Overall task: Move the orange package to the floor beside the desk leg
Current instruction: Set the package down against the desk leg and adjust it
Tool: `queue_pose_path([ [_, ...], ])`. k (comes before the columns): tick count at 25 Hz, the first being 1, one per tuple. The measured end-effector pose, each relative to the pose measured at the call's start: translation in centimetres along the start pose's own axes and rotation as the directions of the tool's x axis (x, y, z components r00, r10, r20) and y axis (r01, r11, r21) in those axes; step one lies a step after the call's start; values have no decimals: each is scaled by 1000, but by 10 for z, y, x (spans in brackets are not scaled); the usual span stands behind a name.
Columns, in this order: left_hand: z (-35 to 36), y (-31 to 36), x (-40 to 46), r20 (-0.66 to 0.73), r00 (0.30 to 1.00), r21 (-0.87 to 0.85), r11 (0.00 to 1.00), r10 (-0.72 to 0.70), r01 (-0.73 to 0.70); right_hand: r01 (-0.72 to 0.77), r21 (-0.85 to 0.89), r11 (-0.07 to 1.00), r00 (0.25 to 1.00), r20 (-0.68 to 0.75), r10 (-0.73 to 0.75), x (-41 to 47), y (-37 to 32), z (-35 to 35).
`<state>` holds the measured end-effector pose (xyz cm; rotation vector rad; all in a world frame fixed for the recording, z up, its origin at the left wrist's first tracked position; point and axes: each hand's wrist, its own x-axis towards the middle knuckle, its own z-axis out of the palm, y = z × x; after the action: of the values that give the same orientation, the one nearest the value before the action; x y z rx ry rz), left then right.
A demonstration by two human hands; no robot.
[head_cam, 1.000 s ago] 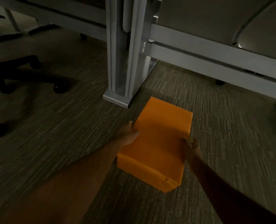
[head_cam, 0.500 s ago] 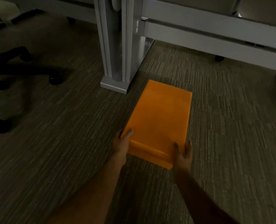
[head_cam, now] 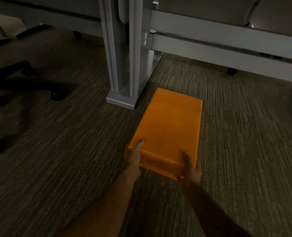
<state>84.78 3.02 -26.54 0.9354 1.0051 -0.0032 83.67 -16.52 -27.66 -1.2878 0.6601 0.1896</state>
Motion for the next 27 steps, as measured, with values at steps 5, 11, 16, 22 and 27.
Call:
queue_pose_path([
  [5, 12, 22, 30, 49, 999, -4, 1000, 19, -19, 21, -22, 1000, 998, 61, -20, 25, -14, 24],
  [11, 22, 42, 59, 45, 997, 1, 998, 66, -66, 40, -38, 998, 994, 104, -36, 52, -25, 49],
  [16, 25, 58, 81, 27, 995, 28, 995, 96, -97, 60, -119, 991, 992, 119, -46, 76, -30, 68],
  [22, 33, 72, 84, -21, 961, 82, 959, 275, -272, 159, -357, 921, 975, 202, -90, 94, -54, 71],
  [27, 49, 74, 79, -112, 896, 220, 890, 429, -399, 340, -497, 799, 939, 224, -260, 91, -62, 86],
])
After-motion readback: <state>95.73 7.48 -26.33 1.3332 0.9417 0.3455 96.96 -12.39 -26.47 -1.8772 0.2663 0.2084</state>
